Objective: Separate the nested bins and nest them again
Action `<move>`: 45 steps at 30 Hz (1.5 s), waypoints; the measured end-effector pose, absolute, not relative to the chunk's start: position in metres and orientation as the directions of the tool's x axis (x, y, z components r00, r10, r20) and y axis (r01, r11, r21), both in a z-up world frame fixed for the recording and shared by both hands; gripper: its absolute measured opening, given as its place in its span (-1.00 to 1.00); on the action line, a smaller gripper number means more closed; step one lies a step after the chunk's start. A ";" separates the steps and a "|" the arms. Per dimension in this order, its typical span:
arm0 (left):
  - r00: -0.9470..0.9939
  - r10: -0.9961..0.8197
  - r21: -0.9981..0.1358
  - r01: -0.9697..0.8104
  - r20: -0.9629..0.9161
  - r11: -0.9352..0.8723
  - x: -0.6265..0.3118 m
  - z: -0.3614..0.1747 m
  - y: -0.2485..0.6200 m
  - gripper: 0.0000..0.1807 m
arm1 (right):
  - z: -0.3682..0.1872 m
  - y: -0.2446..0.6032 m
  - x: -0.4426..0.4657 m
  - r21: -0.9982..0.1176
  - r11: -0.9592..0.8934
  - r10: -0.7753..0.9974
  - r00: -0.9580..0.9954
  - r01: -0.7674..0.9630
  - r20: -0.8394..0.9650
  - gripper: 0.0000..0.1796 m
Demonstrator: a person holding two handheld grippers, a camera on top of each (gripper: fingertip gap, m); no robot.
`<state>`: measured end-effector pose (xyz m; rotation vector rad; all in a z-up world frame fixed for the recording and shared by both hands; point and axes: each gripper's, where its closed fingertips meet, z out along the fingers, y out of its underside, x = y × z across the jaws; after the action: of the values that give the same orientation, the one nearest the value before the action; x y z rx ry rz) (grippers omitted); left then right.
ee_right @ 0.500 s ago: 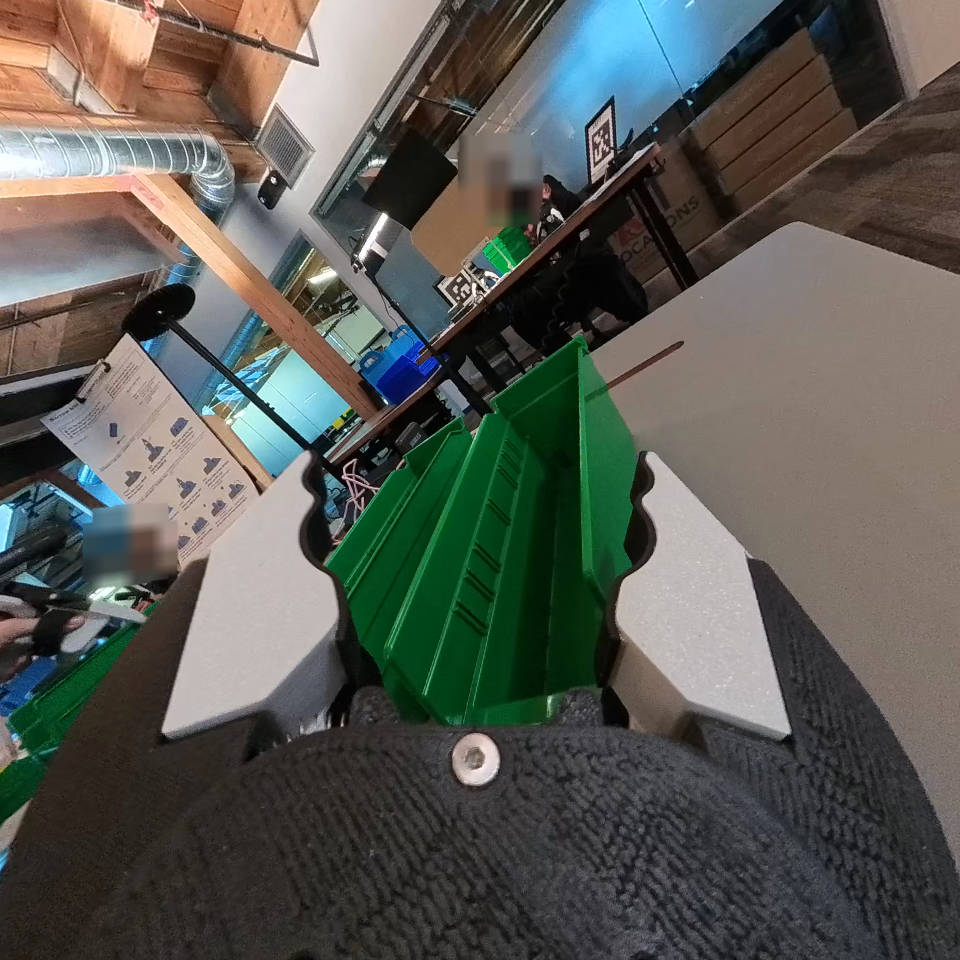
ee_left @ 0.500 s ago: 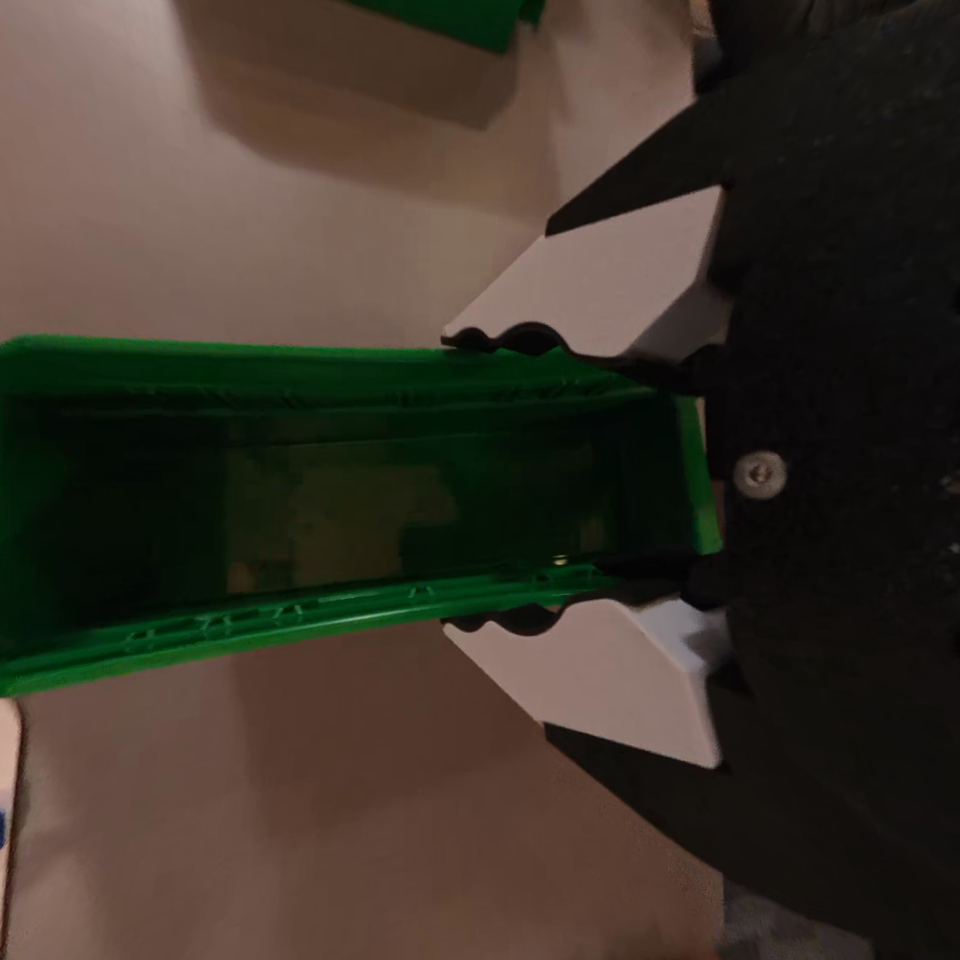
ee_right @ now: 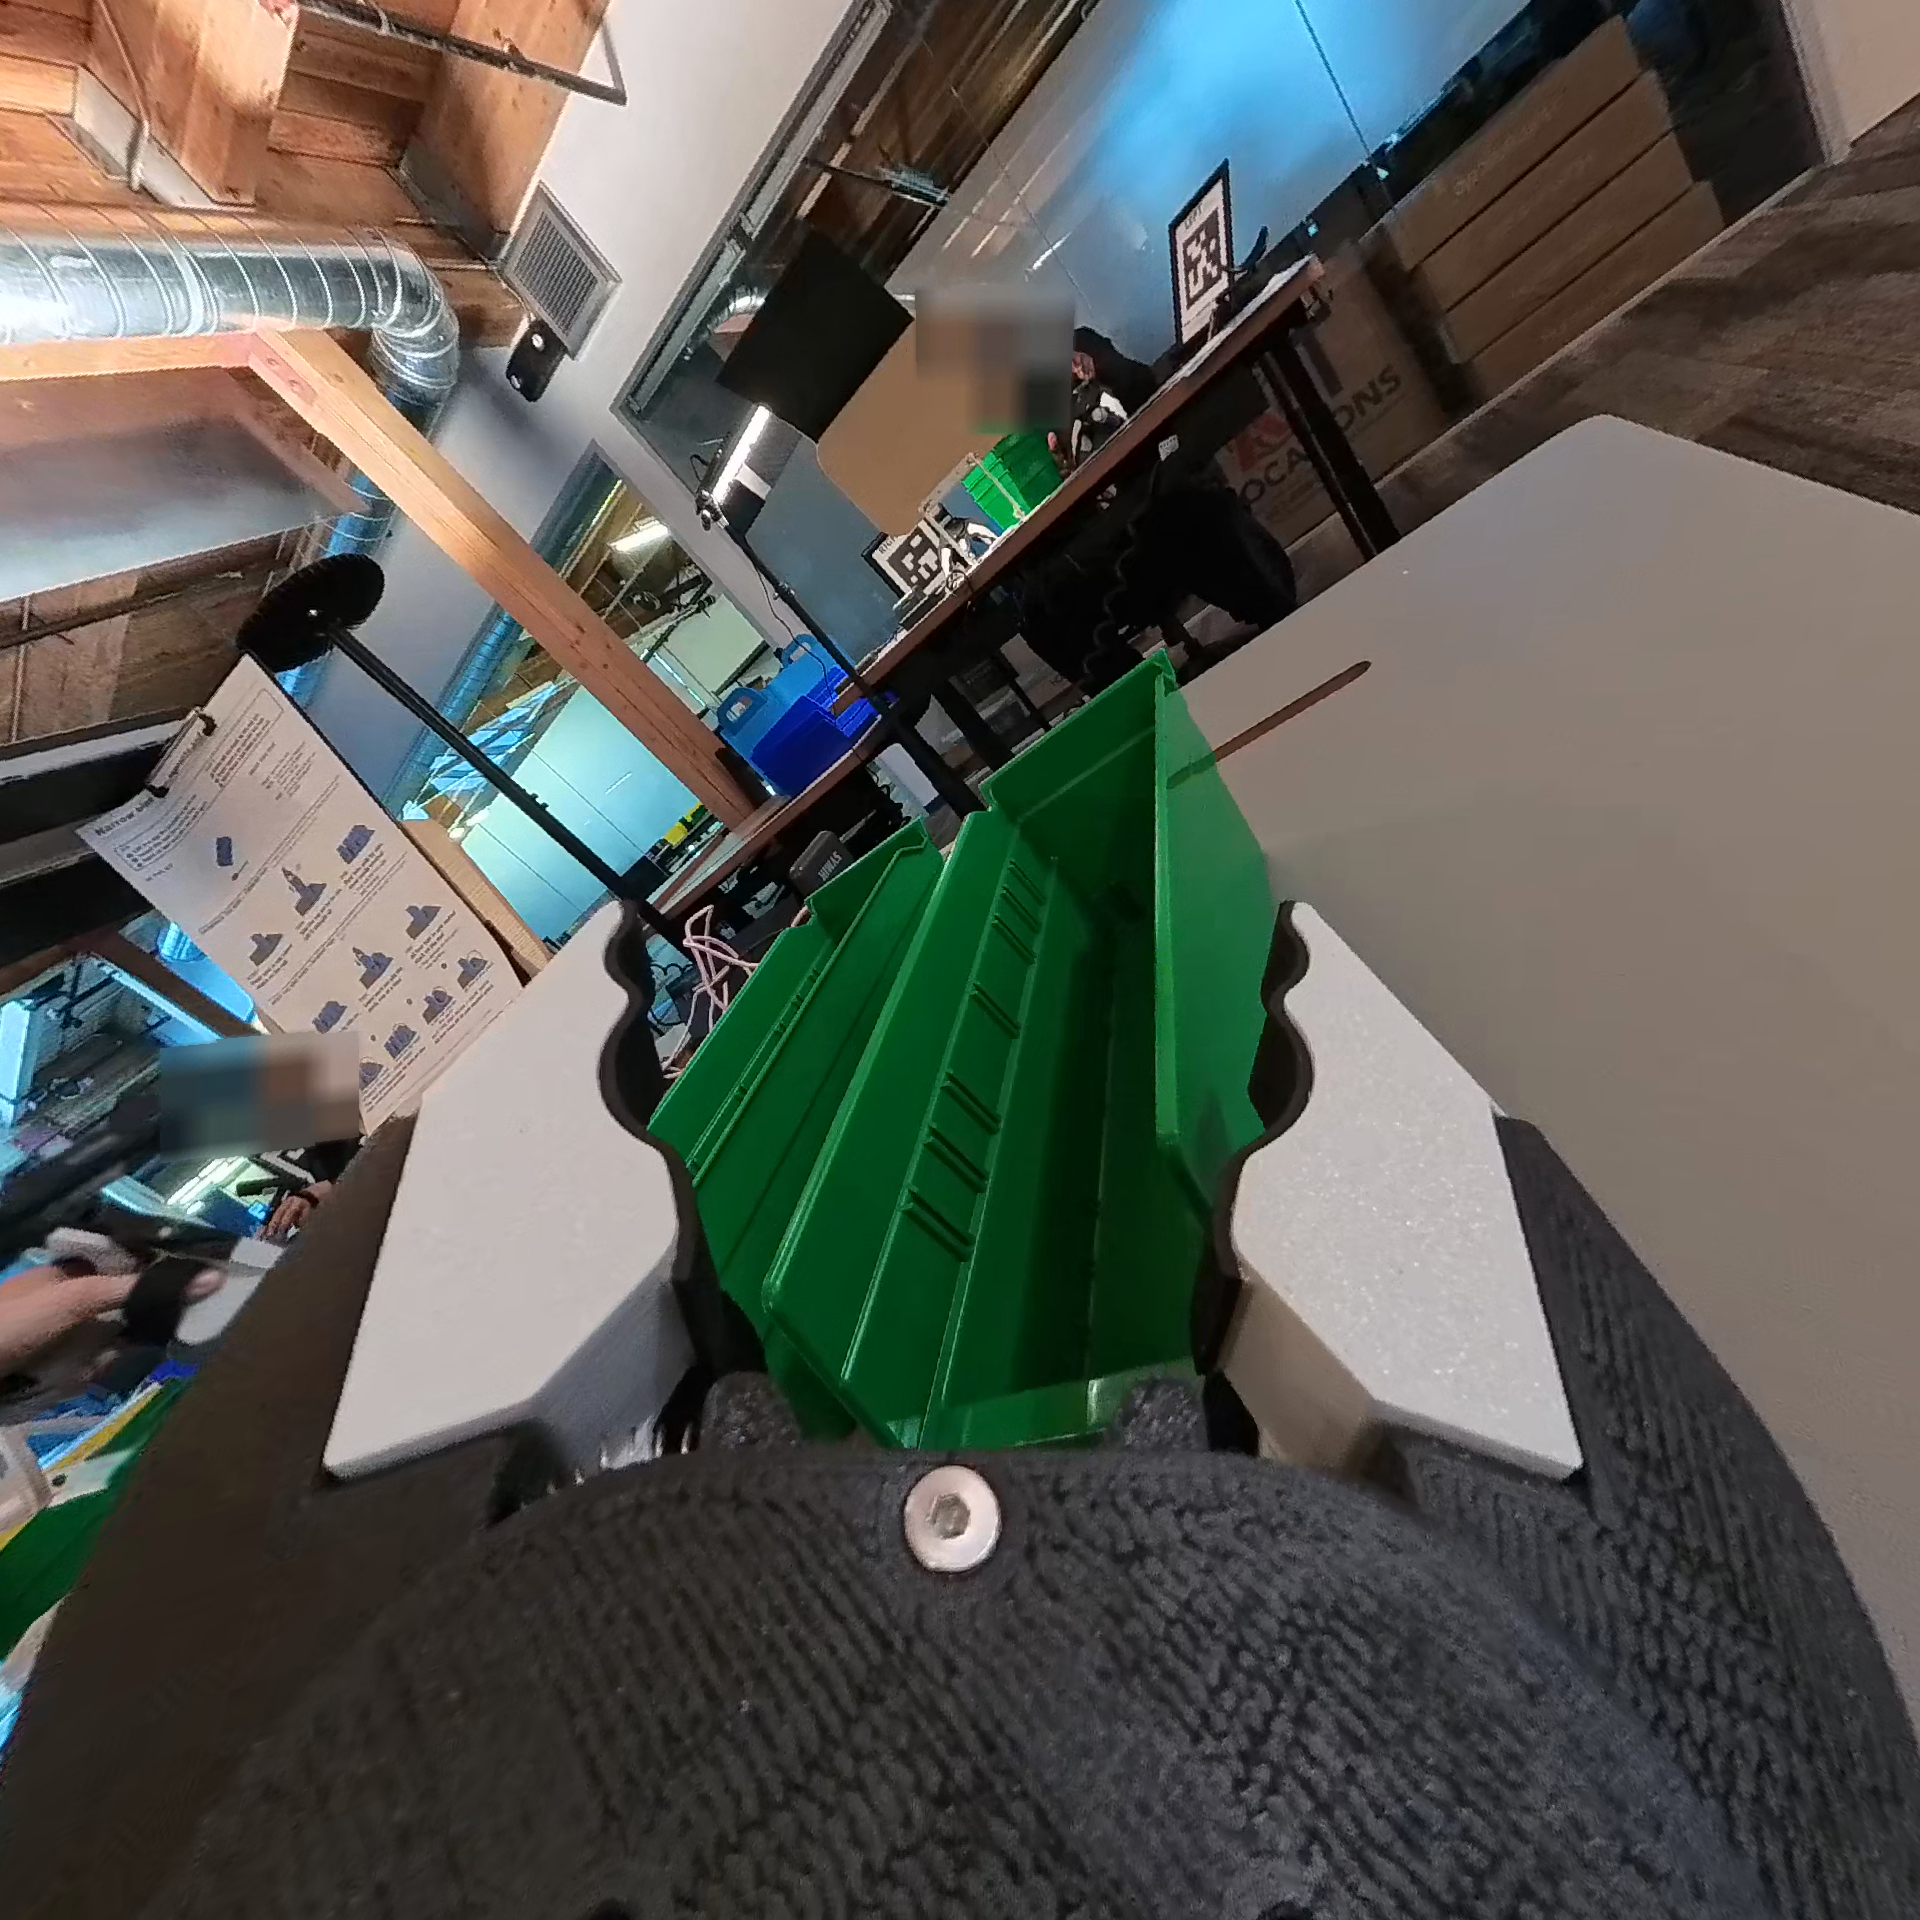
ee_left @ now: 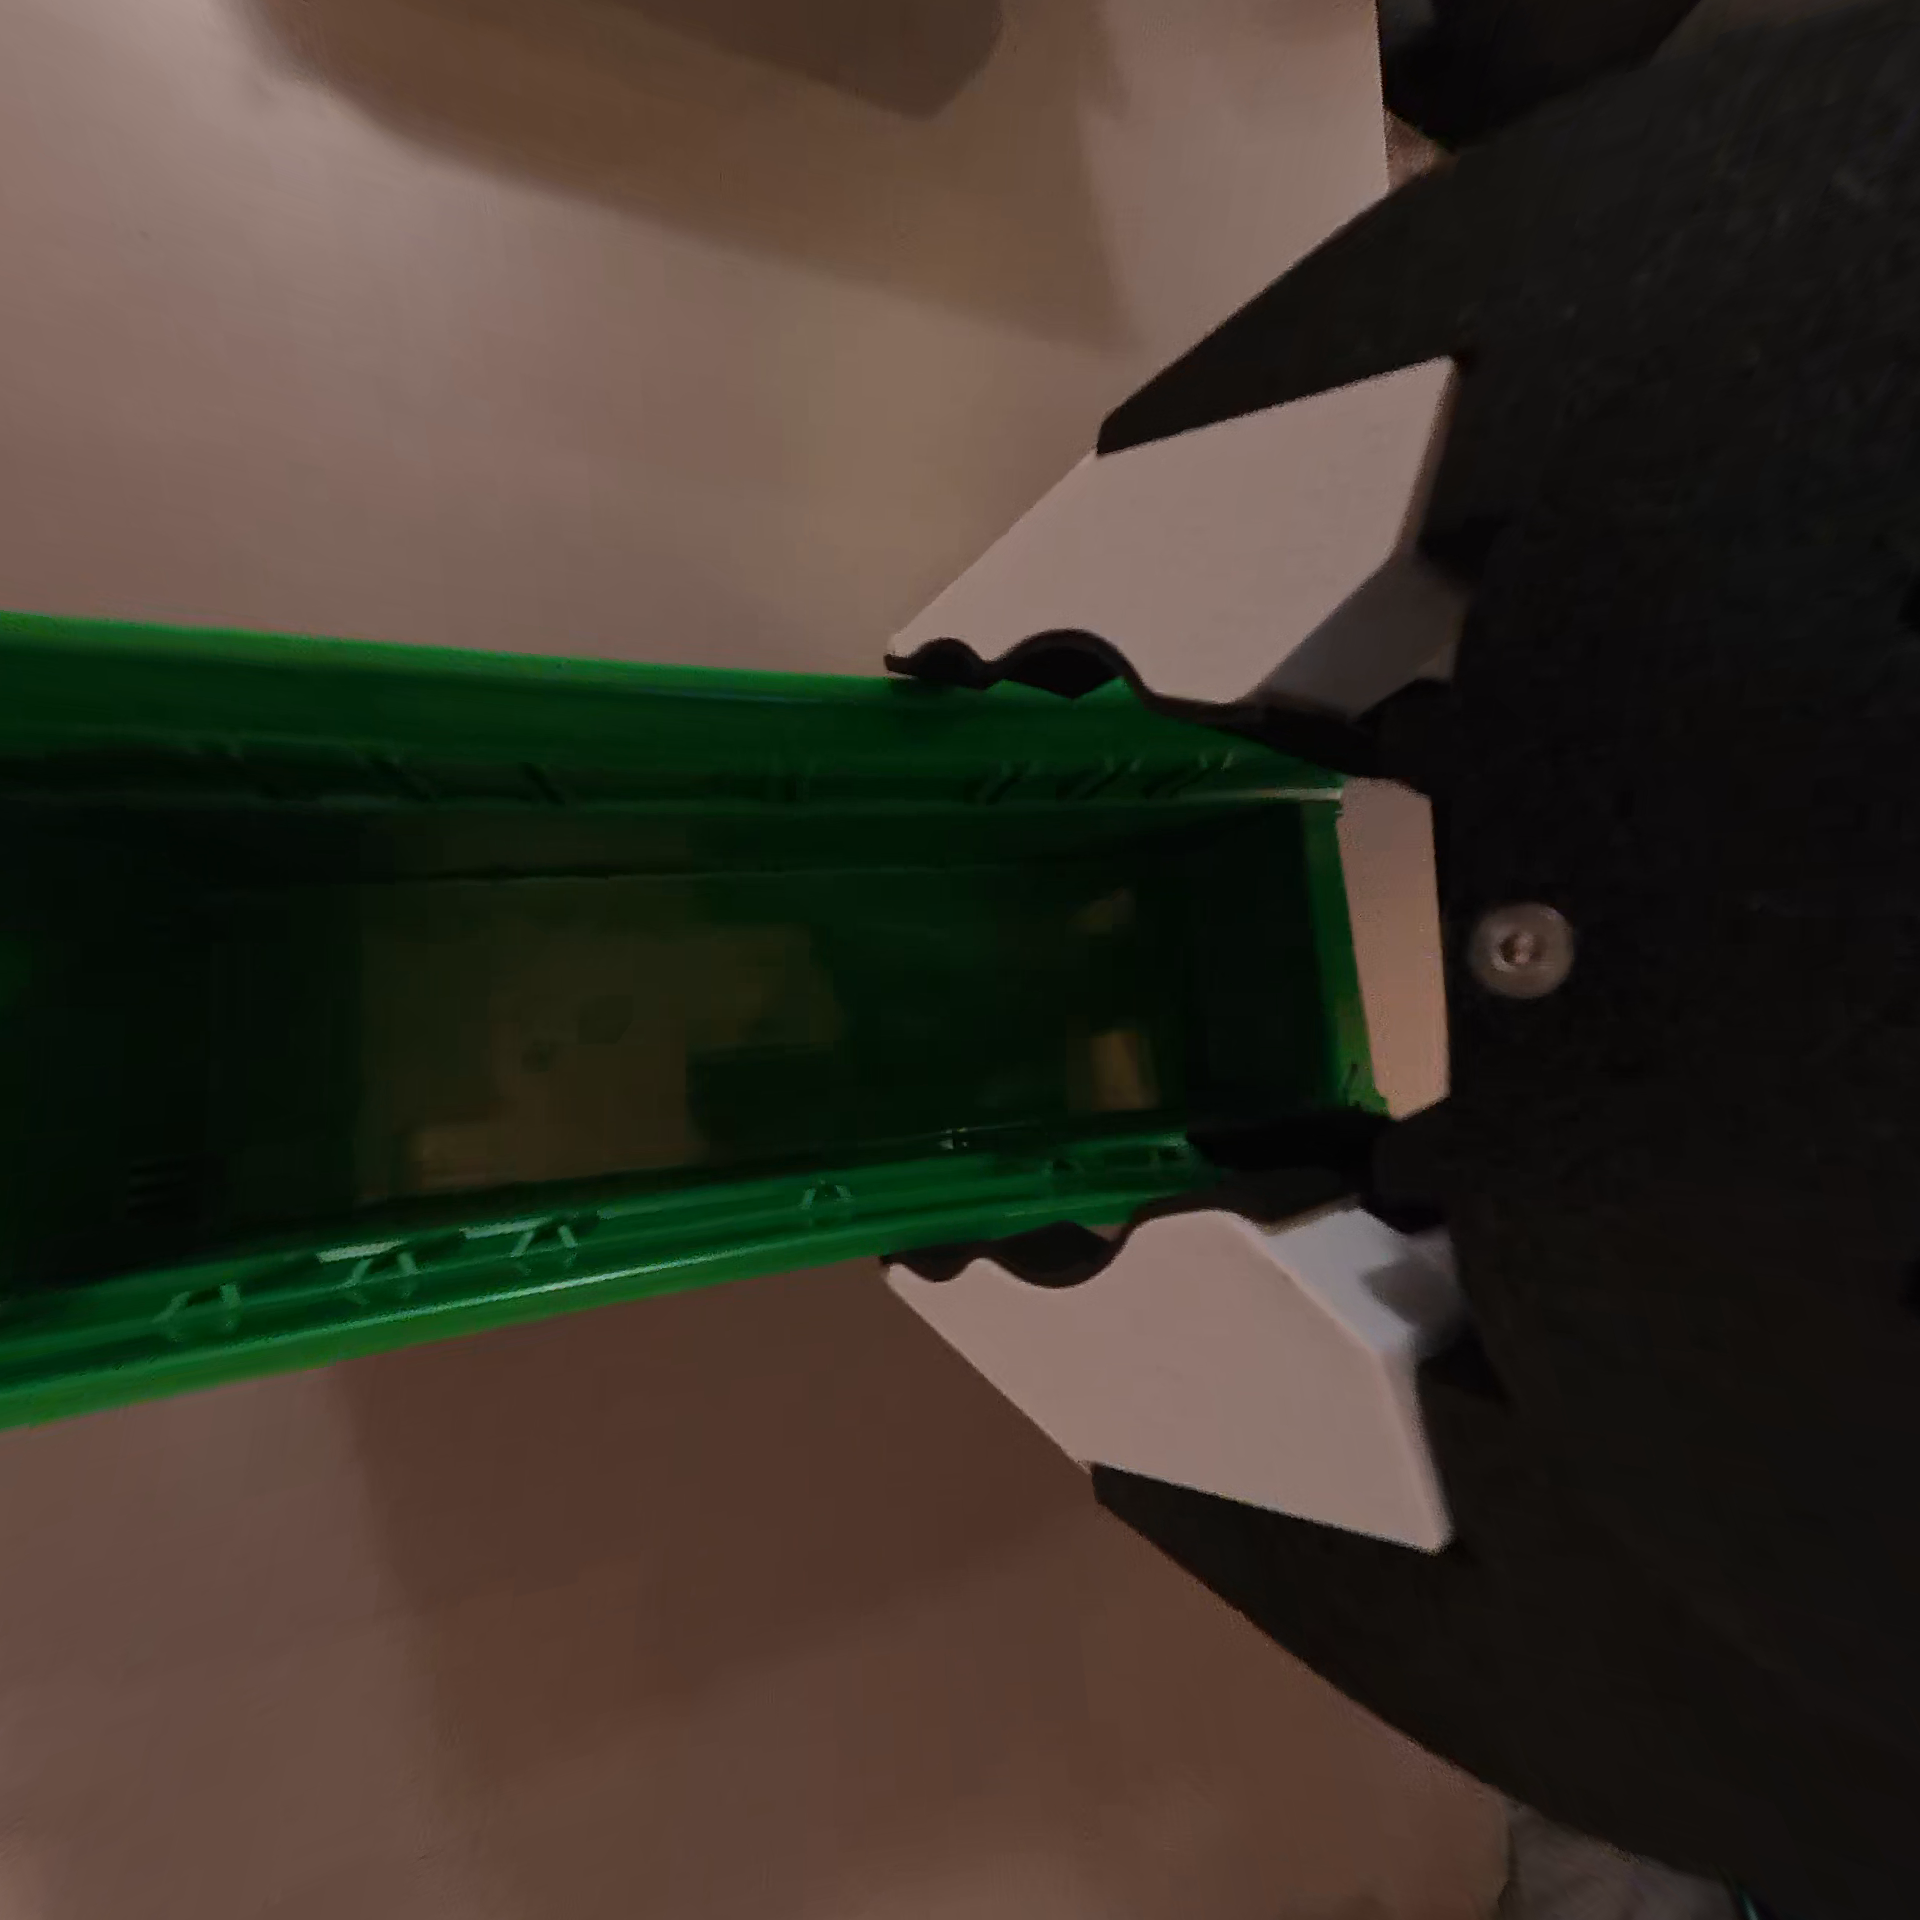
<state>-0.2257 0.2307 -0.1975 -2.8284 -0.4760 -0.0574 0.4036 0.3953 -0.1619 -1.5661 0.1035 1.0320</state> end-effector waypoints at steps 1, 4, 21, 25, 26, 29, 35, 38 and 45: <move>0.942 0.322 -0.246 0.336 0.097 -0.909 -0.225 -0.202 0.229 0.17 | -0.162 0.395 0.404 -0.755 -0.300 0.464 0.602 -0.583 -0.650 0.30; 0.937 0.331 -0.252 0.349 0.112 -0.903 -0.227 -0.206 0.229 0.25 | -0.162 0.395 0.404 -0.755 -0.300 0.463 0.603 -0.583 -0.650 0.30; 0.971 0.241 -0.305 0.231 0.005 -0.924 -0.220 -0.178 0.244 -0.04 | -0.165 0.396 0.400 -0.754 -0.316 0.464 0.599 -0.576 -0.653 0.30; 0.968 0.249 -0.340 0.238 0.013 -0.910 -0.222 -0.159 0.244 -0.03 | -0.164 0.395 0.399 -0.755 -0.318 0.465 0.599 -0.574 -0.652 0.30; 0.968 0.252 -0.352 0.241 0.014 -0.904 -0.223 -0.153 0.245 -0.02 | -0.164 0.395 0.399 -0.755 -0.318 0.466 0.599 -0.574 -0.651 0.30; 0.968 0.251 -0.385 0.244 0.033 -0.890 -0.221 -0.138 0.247 -0.01 | -0.163 0.395 0.399 -0.755 -0.318 0.468 0.597 -0.574 -0.651 0.30; 0.982 0.186 -0.512 0.143 -0.034 -0.847 -0.200 -0.092 0.264 0.00 | -0.163 0.395 0.399 -0.751 -0.318 0.468 0.593 -0.579 -0.655 0.30; 0.992 0.125 -0.560 0.095 -0.016 -0.823 -0.170 -0.075 0.279 0.01 | -0.163 0.394 0.399 -0.756 -0.317 0.467 0.599 -0.573 -0.650 0.30; 0.989 -0.064 -0.593 0.028 0.133 -0.805 -0.064 -0.100 0.328 0.03 | -0.162 0.395 0.397 -0.766 -0.314 0.465 0.613 -0.561 -0.639 0.30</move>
<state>-0.0635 0.3282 -0.0997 -2.4986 0.0256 -0.1940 0.3975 0.3947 -0.1623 -1.5898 0.0817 1.0231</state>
